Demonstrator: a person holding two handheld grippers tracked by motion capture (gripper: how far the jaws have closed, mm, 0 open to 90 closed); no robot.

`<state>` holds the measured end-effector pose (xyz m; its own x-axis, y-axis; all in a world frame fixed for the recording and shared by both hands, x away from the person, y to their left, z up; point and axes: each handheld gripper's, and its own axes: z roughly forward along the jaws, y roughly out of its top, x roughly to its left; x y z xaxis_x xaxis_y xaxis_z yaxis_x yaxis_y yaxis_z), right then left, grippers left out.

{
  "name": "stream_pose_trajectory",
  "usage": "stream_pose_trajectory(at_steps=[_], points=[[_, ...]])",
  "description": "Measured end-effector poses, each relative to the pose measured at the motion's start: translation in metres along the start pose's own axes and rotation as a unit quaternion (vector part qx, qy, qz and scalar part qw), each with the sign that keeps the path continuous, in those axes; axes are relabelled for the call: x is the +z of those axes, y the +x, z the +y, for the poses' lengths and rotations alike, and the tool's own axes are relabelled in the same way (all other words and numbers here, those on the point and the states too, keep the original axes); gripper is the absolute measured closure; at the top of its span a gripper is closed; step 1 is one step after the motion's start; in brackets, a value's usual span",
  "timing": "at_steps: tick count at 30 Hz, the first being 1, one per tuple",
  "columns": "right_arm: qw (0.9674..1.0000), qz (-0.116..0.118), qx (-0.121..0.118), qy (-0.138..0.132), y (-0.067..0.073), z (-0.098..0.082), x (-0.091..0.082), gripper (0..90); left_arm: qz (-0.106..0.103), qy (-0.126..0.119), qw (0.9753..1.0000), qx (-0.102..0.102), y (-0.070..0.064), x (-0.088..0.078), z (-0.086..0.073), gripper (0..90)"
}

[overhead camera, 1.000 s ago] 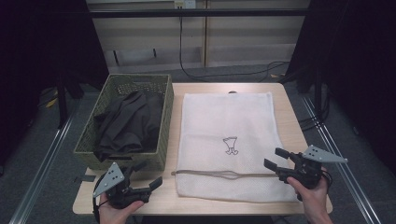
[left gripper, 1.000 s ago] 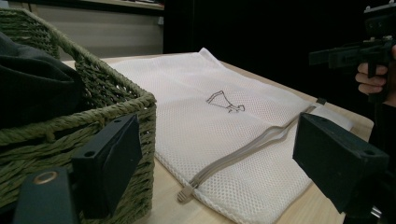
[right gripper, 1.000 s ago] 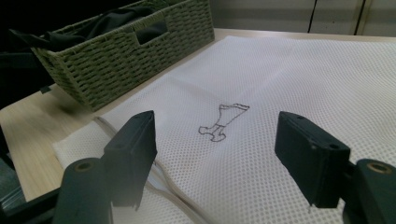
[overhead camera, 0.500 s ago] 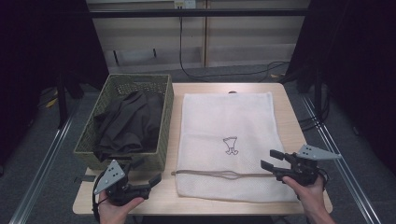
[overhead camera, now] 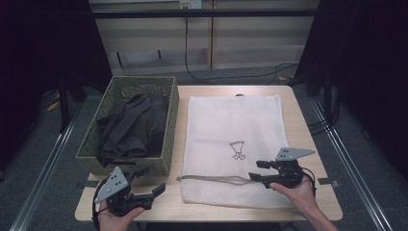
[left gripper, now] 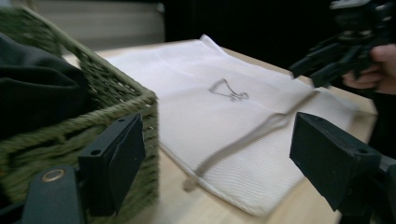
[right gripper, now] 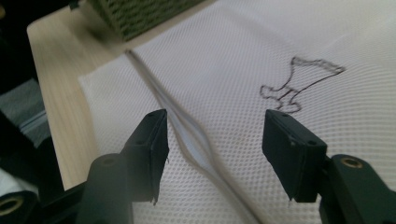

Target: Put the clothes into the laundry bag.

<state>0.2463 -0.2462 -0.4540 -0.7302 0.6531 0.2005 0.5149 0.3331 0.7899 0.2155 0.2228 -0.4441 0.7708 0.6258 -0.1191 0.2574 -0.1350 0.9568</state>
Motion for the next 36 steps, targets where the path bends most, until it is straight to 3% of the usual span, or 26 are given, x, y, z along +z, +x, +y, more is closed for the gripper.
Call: stream_pose_trajectory(at_steps=[1,2,4,5,6,12,14,17,18,26,32,36], points=[[0.9999,0.002,-0.006,0.015,0.001,0.001,0.006,40.4,0.014,0.001,0.9997,0.019,0.000,-0.001,0.000,16.5],[0.9999,0.002,-0.006,0.015,0.001,0.001,0.006,40.4,0.014,0.001,0.9997,0.019,0.000,-0.001,0.000,14.4],[0.9988,0.011,-0.015,0.046,0.001,0.005,0.019,41.2,0.021,-0.012,0.9995,0.019,-0.001,0.000,-0.002,12.9],[0.9983,0.011,-0.021,0.053,0.001,0.006,0.023,41.8,0.027,-0.013,0.9990,0.034,-0.003,-0.001,-0.003,12.5],[0.9978,0.012,-0.023,0.061,0.001,0.008,0.027,42.1,0.023,-0.019,0.9993,0.023,-0.005,0.000,-0.003,12.6],[0.9934,0.023,-0.044,0.103,0.000,0.023,0.054,46.5,0.011,0.005,0.9997,0.023,-0.004,0.004,-0.005,12.1],[0.9912,0.010,-0.059,0.118,0.003,0.026,0.063,47.6,0.013,0.005,0.9996,0.025,-0.005,0.005,-0.006,12.2],[0.9894,0.011,-0.062,0.131,0.003,0.025,0.072,49.7,0.011,0.009,0.9997,0.021,-0.005,0.005,-0.007,12.3],[0.9887,0.000,-0.065,0.135,0.003,0.024,0.074,50.0,0.009,0.011,0.9996,0.023,-0.005,0.006,-0.007,12.5],[0.9818,0.002,-0.077,0.174,0.005,0.017,0.081,47.7,0.005,0.014,0.9997,0.020,-0.006,0.008,-0.008,12.9],[0.9727,-0.011,-0.093,0.212,0.011,0.026,0.086,47.9,0.009,0.016,0.9996,0.020,-0.004,0.008,-0.008,12.4],[0.9711,-0.015,-0.082,0.224,0.009,0.029,0.087,57.0,0.004,0.014,0.9997,0.019,-0.005,0.008,-0.008,12.3]])
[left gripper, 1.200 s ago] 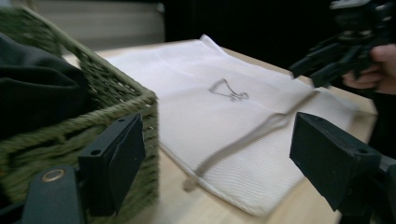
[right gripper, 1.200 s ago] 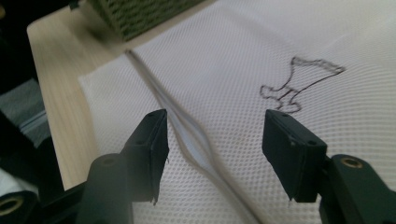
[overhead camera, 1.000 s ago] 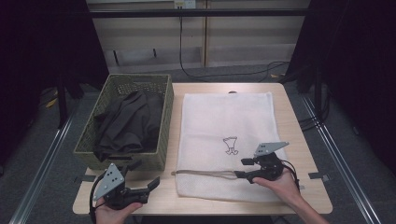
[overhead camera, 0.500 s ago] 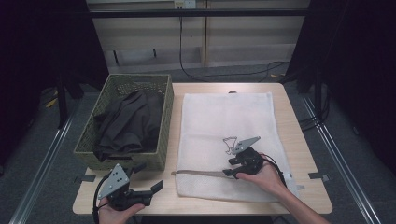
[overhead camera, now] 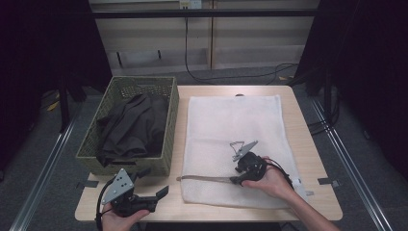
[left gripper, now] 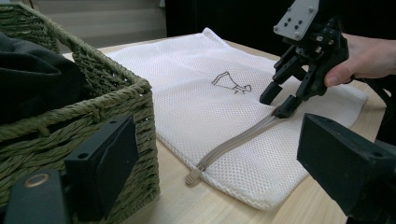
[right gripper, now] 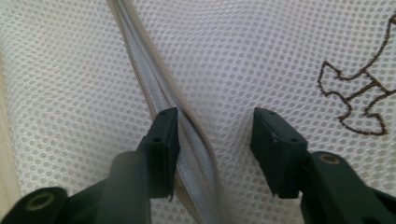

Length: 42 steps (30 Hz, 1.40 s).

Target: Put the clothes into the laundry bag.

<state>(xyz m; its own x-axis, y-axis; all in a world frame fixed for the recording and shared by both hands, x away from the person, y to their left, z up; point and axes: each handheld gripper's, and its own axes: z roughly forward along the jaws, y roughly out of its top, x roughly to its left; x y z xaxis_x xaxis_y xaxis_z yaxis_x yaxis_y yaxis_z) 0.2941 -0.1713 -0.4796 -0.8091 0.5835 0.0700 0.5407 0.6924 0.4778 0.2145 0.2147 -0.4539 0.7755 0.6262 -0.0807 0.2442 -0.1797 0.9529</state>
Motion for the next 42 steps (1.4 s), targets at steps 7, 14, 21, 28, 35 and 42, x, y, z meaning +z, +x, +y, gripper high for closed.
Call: stream_pose_trajectory(at_steps=[7,14,21,28,35,42], points=[[0.9998,-0.016,0.002,-0.007,-0.003,-0.002,-0.001,69.3,0.002,0.003,1.0000,-0.002,-0.001,0.000,-0.001,12.4],[0.9990,-0.019,0.023,-0.033,-0.008,-0.009,-0.001,81.6,0.005,0.002,1.0000,-0.003,-0.001,0.000,0.000,13.4],[0.9971,-0.007,0.046,-0.059,-0.015,-0.014,0.000,88.1,0.011,0.005,0.9999,-0.002,-0.002,0.000,-0.001,13.2],[0.9953,-0.004,0.058,-0.077,-0.018,-0.016,0.000,88.4,0.011,0.012,0.9999,-0.002,-0.002,-0.001,-0.001,12.2],[0.9912,0.003,0.077,-0.108,-0.022,-0.018,-0.006,88.4,0.013,0.017,0.9998,-0.004,-0.004,0.000,-0.001,12.0],[0.9841,0.010,0.073,-0.161,-0.026,-0.018,-0.021,88.5,0.010,0.020,0.9998,-0.004,-0.004,0.001,-0.001,11.9]])
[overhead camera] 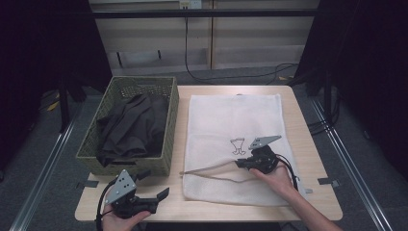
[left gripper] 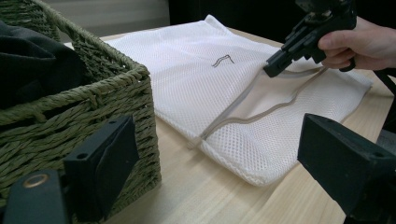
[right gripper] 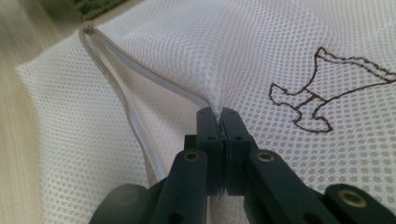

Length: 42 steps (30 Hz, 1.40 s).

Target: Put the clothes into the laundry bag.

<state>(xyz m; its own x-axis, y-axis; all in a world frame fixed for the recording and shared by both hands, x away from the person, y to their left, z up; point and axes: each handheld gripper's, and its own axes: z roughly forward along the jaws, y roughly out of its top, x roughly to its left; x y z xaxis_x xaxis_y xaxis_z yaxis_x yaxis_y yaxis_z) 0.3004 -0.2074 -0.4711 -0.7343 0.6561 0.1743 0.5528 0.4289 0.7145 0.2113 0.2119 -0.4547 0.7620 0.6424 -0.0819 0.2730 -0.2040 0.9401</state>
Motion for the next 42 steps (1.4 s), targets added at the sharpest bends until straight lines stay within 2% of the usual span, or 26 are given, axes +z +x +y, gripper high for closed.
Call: stream_pose_trajectory(at_steps=[4,5,10,12,15,16,18,19,22,24,25,26,28,35,42], points=[[0.9999,-0.002,0.001,-0.016,0.000,0.003,-0.005,88.5,0.002,0.000,1.0000,0.003,-0.001,-0.001,0.000,12.0],[0.9996,0.001,0.006,-0.027,-0.001,0.005,-0.009,88.5,-0.002,0.002,1.0000,0.006,-0.001,0.000,0.000,12.0],[0.9989,0.002,0.008,-0.046,-0.002,0.011,-0.015,88.5,-0.008,-0.001,1.0000,0.001,-0.002,0.002,0.000,12.3],[0.9984,0.001,0.005,-0.056,-0.001,0.013,-0.018,88.5,0.000,0.005,1.0000,0.001,-0.003,0.002,0.001,12.2],[0.9976,0.001,0.007,-0.069,-0.001,0.017,-0.022,88.5,-0.003,0.011,0.9999,0.012,-0.002,0.001,0.001,13.5],[0.9974,0.002,0.006,-0.072,-0.001,0.018,-0.023,88.5,0.000,0.010,0.9999,0.009,-0.003,0.001,0.001,12.8],[0.9973,0.002,0.005,-0.073,-0.001,0.019,-0.024,88.5,0.006,0.001,0.9999,0.014,-0.005,0.000,0.002,14.1],[0.9967,0.001,0.006,-0.081,-0.002,0.021,-0.027,88.5,0.018,0.005,0.9995,0.024,-0.006,-0.002,0.002,13.9],[0.9955,0.001,0.007,-0.095,-0.002,0.027,-0.031,88.5,-0.006,0.012,0.9999,0.006,-0.003,-0.002,0.004,16.0],[0.9946,0.002,0.007,-0.104,-0.002,0.032,-0.033,88.5,-0.005,0.014,0.9999,0.008,-0.003,-0.002,0.004,18.8],[0.9940,0.001,0.007,-0.109,-0.002,0.034,-0.035,88.5,0.002,0.015,0.9997,0.018,-0.003,-0.003,0.003,18.2],[0.9940,0.001,0.007,-0.109,-0.002,0.034,-0.035,88.5,0.002,0.015,0.9997,0.018,-0.003,-0.003,0.003,20.0],[0.9921,0.003,0.006,-0.125,-0.003,0.041,-0.039,88.6,0.016,0.015,0.9996,0.019,-0.004,-0.003,0.002,17.6],[0.9892,0.002,0.005,-0.147,-0.005,0.053,-0.048,88.6,0.008,0.020,0.9997,0.011,-0.004,-0.002,0.002,14.5],[0.9858,-0.004,0.009,-0.168,-0.014,0.064,-0.055,88.6,0.014,0.028,0.9995,0.004,-0.004,-0.001,0.003,11.0]])
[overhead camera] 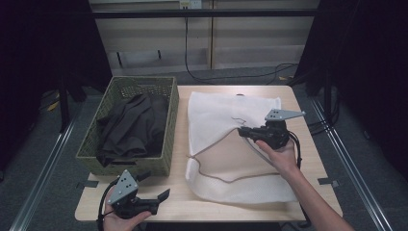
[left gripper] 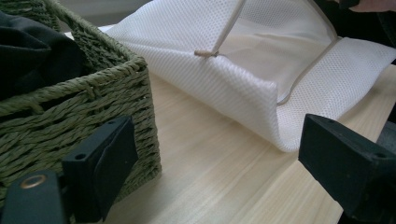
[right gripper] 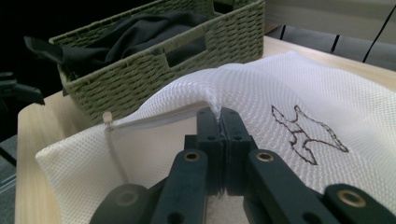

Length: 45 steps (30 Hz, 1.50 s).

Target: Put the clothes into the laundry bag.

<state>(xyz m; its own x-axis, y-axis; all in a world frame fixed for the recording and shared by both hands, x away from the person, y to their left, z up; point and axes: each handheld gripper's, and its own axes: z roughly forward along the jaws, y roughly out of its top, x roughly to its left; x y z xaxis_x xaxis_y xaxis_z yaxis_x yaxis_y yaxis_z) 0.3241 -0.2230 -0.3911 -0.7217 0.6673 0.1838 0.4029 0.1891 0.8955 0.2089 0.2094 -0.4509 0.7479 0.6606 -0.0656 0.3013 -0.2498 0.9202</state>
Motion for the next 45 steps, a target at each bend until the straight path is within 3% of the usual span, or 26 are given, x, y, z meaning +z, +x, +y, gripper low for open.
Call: stream_pose_trajectory(at_steps=[6,8,10,12,13,15,20,21,22,23,27,36,37,44,45], points=[[0.9999,0.002,-0.004,-0.014,-0.004,0.008,-0.003,88.6,0.006,0.006,1.0000,0.000,0.002,-0.003,0.006,10.8],[0.9998,0.003,-0.003,-0.018,-0.004,0.009,-0.005,88.6,0.015,0.007,0.9999,0.003,0.004,-0.006,0.011,10.9],[0.9998,0.002,-0.005,-0.017,-0.005,0.009,-0.005,88.6,0.030,0.005,0.9995,-0.006,0.010,-0.010,0.023,10.9],[0.9999,0.003,-0.006,-0.013,-0.005,0.008,-0.005,88.6,0.031,0.001,0.9995,-0.006,0.012,-0.011,0.027,9.5],[0.9999,0.002,-0.006,-0.012,-0.005,0.008,-0.005,88.6,0.037,0.005,0.9993,0.007,0.017,-0.012,0.036,9.4],[0.9999,0.004,-0.006,-0.011,-0.005,0.007,-0.004,88.6,0.045,0.010,0.9989,0.010,0.023,-0.012,0.045,9.0],[0.9999,0.003,-0.009,-0.013,-0.005,0.007,-0.003,88.6,0.038,0.019,0.9990,0.016,0.040,-0.008,0.064,9.0],[0.9999,0.001,-0.009,-0.013,-0.005,0.007,-0.004,88.6,0.024,0.029,0.9991,0.021,0.045,-0.006,0.069,9.7],[0.9999,0.002,-0.009,-0.012,-0.005,0.007,-0.003,88.6,0.024,0.029,0.9991,0.021,0.045,-0.006,0.069,11.1],[0.9999,0.002,-0.008,-0.012,-0.005,0.006,-0.003,88.6,0.016,0.024,0.9994,0.019,0.048,-0.004,0.072,11.1],[0.9999,0.005,-0.005,-0.008,-0.006,0.004,0.000,88.6,0.021,0.021,0.9996,-0.002,0.066,0.001,0.087,9.6],[0.9999,0.006,-0.007,-0.004,-0.007,0.003,0.001,88.5,0.044,0.028,0.9986,-0.010,0.096,0.013,0.107,8.8],[1.0000,0.005,-0.006,-0.003,-0.007,0.003,0.001,88.5,0.053,0.033,0.9979,-0.014,0.103,0.017,0.111,8.8],[1.0000,0.004,-0.005,-0.002,-0.008,0.002,0.001,88.6,0.055,0.064,0.9962,-0.019,0.125,0.033,0.120,8.3],[1.0000,0.004,-0.005,-0.003,-0.009,0.002,0.001,88.6,0.065,0.081,0.9944,-0.021,0.133,0.039,0.123,8.3]])
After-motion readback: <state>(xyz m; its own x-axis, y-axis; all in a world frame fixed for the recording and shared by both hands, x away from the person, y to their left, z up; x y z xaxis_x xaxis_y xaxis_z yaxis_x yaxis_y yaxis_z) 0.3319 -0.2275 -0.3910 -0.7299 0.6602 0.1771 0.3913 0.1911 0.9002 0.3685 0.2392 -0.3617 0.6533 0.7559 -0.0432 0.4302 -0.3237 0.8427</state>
